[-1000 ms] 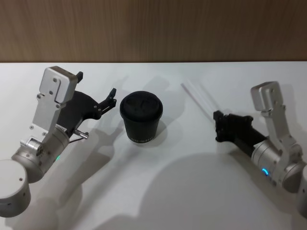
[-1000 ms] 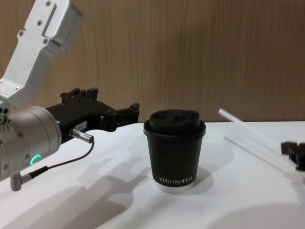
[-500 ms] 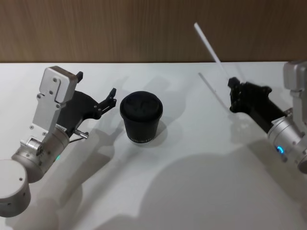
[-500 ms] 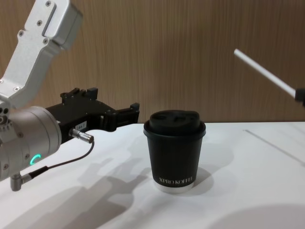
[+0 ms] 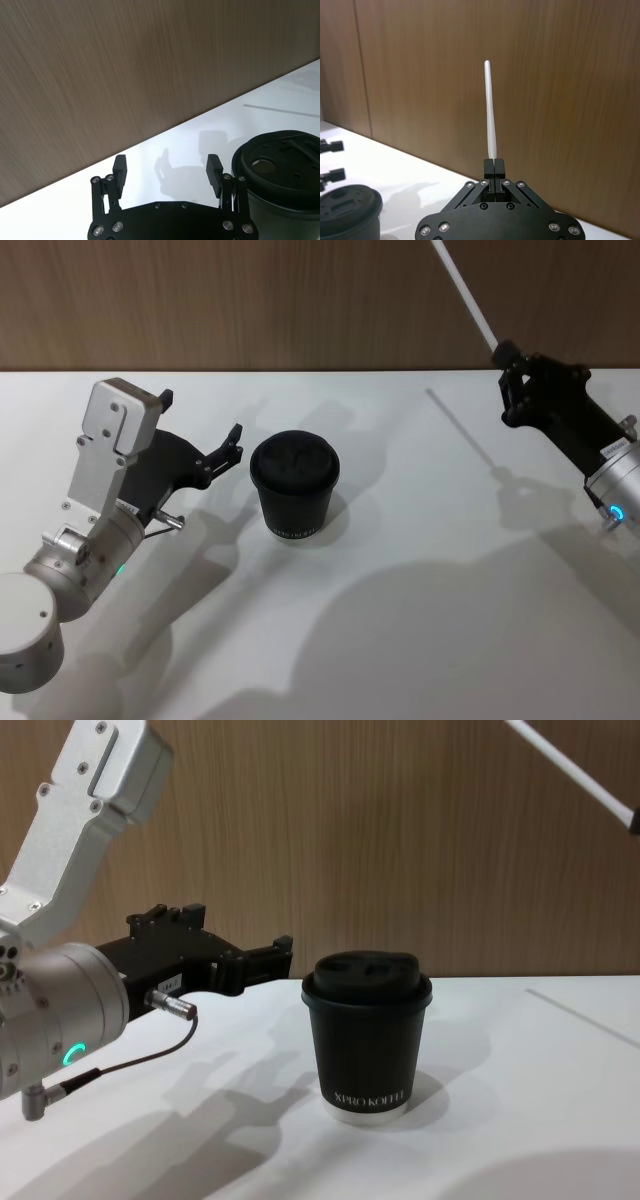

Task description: Pick up the straw with one hand, pass it to the other hand, and insert it into the cup.

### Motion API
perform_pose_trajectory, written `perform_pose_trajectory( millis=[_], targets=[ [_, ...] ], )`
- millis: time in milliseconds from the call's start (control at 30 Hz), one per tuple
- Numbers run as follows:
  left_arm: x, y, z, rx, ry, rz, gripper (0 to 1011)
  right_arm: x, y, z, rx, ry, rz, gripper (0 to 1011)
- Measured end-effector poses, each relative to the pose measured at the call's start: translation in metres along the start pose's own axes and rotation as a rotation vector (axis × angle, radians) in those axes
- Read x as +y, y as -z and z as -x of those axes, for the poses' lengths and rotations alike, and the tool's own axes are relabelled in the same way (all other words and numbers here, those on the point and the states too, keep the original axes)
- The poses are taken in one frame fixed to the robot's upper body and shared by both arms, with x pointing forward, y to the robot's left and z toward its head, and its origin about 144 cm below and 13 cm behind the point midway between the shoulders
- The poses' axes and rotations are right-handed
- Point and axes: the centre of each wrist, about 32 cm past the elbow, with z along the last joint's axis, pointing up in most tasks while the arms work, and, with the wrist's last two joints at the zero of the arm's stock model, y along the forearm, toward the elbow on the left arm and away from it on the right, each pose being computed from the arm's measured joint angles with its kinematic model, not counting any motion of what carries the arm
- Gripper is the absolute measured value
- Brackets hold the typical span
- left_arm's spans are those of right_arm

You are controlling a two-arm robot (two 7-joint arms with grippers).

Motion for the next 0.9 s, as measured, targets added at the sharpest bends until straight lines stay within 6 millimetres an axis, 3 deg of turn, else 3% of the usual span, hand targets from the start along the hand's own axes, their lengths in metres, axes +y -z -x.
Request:
perform_pose_trajectory(
  millis=[400,900],
  targets=[
    [0.0,0.0,0.0,0.0,0.0,0.0,1001,0.009,-0.005,-0.026,0.051,-0.159,-0.126,6],
    [0.0,0.0,0.0,0.0,0.0,0.0,1002,0.029,-0.005,-0.034,0.113,-0.371,-0.198,6]
  ],
)
